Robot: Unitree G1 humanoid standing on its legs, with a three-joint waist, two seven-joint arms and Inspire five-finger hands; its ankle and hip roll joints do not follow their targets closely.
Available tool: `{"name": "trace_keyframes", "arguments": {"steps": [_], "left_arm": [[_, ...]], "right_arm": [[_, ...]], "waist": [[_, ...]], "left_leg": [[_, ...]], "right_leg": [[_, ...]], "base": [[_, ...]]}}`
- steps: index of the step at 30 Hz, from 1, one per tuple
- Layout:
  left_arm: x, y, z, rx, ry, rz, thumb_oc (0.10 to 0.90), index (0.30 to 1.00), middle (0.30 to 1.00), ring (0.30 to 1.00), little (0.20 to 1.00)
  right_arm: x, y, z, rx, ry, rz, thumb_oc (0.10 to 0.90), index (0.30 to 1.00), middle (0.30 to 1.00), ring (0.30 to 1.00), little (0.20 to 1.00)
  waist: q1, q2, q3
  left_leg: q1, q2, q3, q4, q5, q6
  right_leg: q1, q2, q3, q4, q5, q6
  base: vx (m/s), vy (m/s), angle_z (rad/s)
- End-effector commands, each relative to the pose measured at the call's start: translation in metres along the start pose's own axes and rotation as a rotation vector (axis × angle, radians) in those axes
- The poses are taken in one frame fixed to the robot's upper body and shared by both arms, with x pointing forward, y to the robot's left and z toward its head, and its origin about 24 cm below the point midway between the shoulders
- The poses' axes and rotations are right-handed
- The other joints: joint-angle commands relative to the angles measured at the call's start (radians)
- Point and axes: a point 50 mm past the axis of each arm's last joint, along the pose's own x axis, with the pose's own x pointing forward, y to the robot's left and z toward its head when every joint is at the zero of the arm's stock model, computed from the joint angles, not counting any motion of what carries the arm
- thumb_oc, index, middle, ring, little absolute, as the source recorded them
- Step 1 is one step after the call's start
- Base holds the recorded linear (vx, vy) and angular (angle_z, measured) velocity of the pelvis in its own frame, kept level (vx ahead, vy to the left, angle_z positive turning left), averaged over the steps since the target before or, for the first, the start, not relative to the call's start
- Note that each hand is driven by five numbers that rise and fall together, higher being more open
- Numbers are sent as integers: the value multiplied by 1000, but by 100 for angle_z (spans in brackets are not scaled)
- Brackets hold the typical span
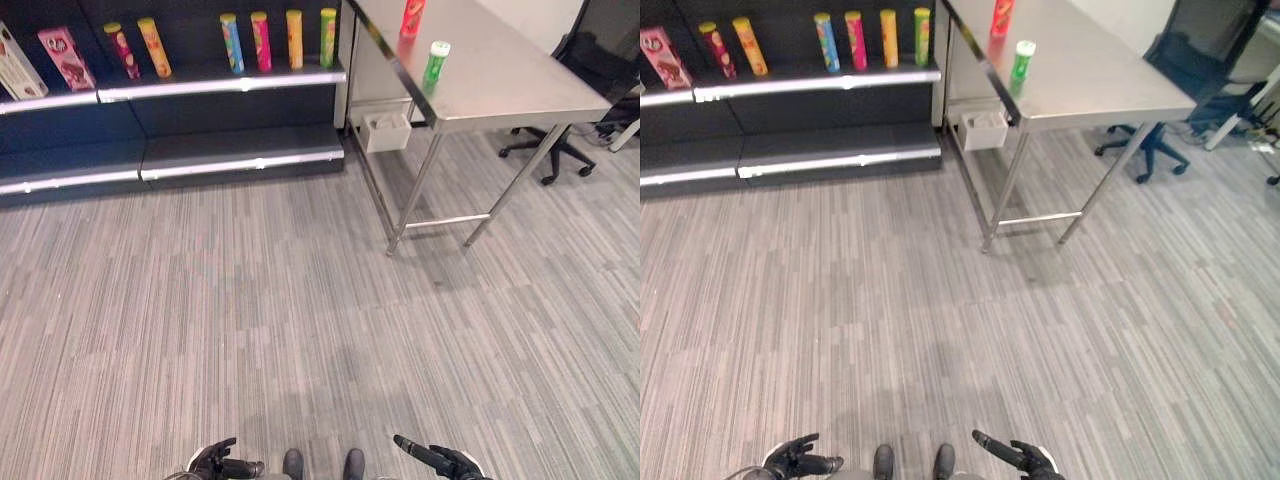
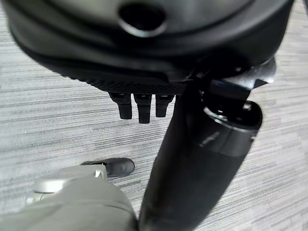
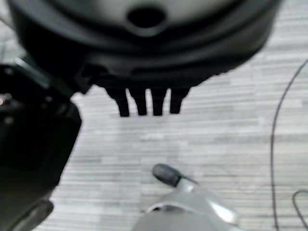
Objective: Put the goods on the table back onto the shelves and tidy them up.
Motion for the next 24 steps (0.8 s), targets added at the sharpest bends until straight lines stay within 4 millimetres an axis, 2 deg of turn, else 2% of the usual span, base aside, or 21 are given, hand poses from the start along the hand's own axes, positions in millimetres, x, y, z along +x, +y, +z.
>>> {"name": "trace_keyframes", "arguments": {"steps": [1,3,4,5,6,7,9,10,11,13,14,15,17,18,20,22,24], "left_arm": [[4,-2,18,-17,-67,5,800,900,900,900,900],[4,-3,18,-22,-68,5,800,900,900,900,900],[3,-5,14,-17,-59,-1,800,900,900,900,900],[3,-5,13,-15,-58,-2,800,900,900,900,900],[3,-5,13,-15,-57,-2,800,900,900,900,900],[3,-5,13,-3,-58,-1,800,900,900,900,900],[3,-4,15,1,-63,6,800,900,900,900,900],[3,-2,15,3,-58,17,800,900,900,900,900],[3,1,11,-4,-46,24,800,900,900,900,900],[2,2,7,-7,-36,30,800,900,900,900,900],[1,3,5,-6,-33,32,800,900,900,900,900],[1,8,3,8,-29,43,800,900,900,900,900],[0,12,3,7,-28,56,800,900,900,900,900],[0,13,3,7,-28,57,800,900,900,900,900],[-1,18,3,6,-27,72,800,900,900,900,900],[-1,22,8,-2,-49,81,800,900,900,900,900],[-1,25,21,-13,-103,91,800,900,900,900,900]], "right_arm": [[-2,-34,23,-14,-109,-94,800,900,900,900,900],[-2,-34,22,-8,-105,-95,800,900,900,900,900],[-2,-34,24,-8,-115,-92,800,900,900,900,900],[-2,-34,26,-13,-124,-92,800,900,900,900,900],[-2,-34,26,-13,-123,-92,800,900,900,900,900],[-2,-34,28,-18,-132,-92,800,900,900,900,900],[-2,-36,33,-17,-148,-105,800,900,900,900,900],[-2,-37,34,-21,-148,-111,800,900,900,900,900],[-1,-35,35,-31,-148,-102,800,900,900,900,900],[-1,-32,33,-44,-142,-92,800,900,900,900,900],[-1,-31,32,-52,-137,-87,800,900,900,900,900],[0,-26,32,-64,-136,-74,800,900,900,900,900],[0,-23,30,-71,-123,-59,800,900,900,900,900],[0,-23,30,-71,-123,-59,800,900,900,900,900],[0,-20,25,-60,-104,-50,800,900,900,900,900],[1,-18,25,-44,-99,-41,800,900,900,900,900],[1,-20,25,-19,-101,-49,800,900,900,900,900]], "waist": [[0,22,20],[4,22,20],[13,26,8],[20,33,-1],[22,32,0],[27,41,-4],[40,44,-6],[46,51,-15],[50,55,-32],[58,60,-48],[61,63,-56],[66,50,-76],[74,34,-85],[75,32,-85],[80,18,-97],[78,11,-100],[71,16,-92]], "left_leg": [[-41,111,-3,136,52,-41],[-88,125,15,111,53,-35],[-92,147,35,-24,58,-32],[-92,166,41,-118,99,-38],[-85,164,43,-128,103,-38],[-111,187,55,-209,174,-51],[-151,216,91,-325,208,-65],[-168,234,132,-369,223,-79],[-159,238,142,-370,210,-77],[-144,237,133,-370,229,-78],[-138,234,125,-370,249,-80],[-109,223,144,-369,260,-75],[-92,202,161,-349,237,-51],[-90,201,163,-349,236,-51],[-78,167,172,-324,199,-20],[-54,124,174,-312,154,14],[-30,78,170,-300,113,50]], "right_leg": [[86,-5,2,7,-55,80],[98,-4,-5,1,-69,84],[101,-3,-1,1,-83,98],[104,4,1,1,-94,104],[105,2,3,1,-94,104],[113,9,4,1,-110,108],[140,5,12,1,-138,115],[170,9,23,1,-156,124],[179,10,36,1,-159,133],[191,9,57,1,-168,138],[200,5,67,1,-172,139],[219,-24,83,1,-179,151],[233,-63,93,1,-162,167],[234,-64,93,1,-162,167],[224,-108,101,61,-143,190],[175,-145,118,188,-99,209],[95,-173,140,357,13,220]], "base": [[55,-47,34],[166,10,6],[297,82,-1],[251,80,6],[186,74,-3],[199,66,-5],[365,139,-1],[454,202,-5],[464,229,-11],[254,147,-36],[365,243,-88],[457,317,-102],[330,230,-65],[236,165,-41],[266,225,-19],[243,280,1],[213,376,7]]}}
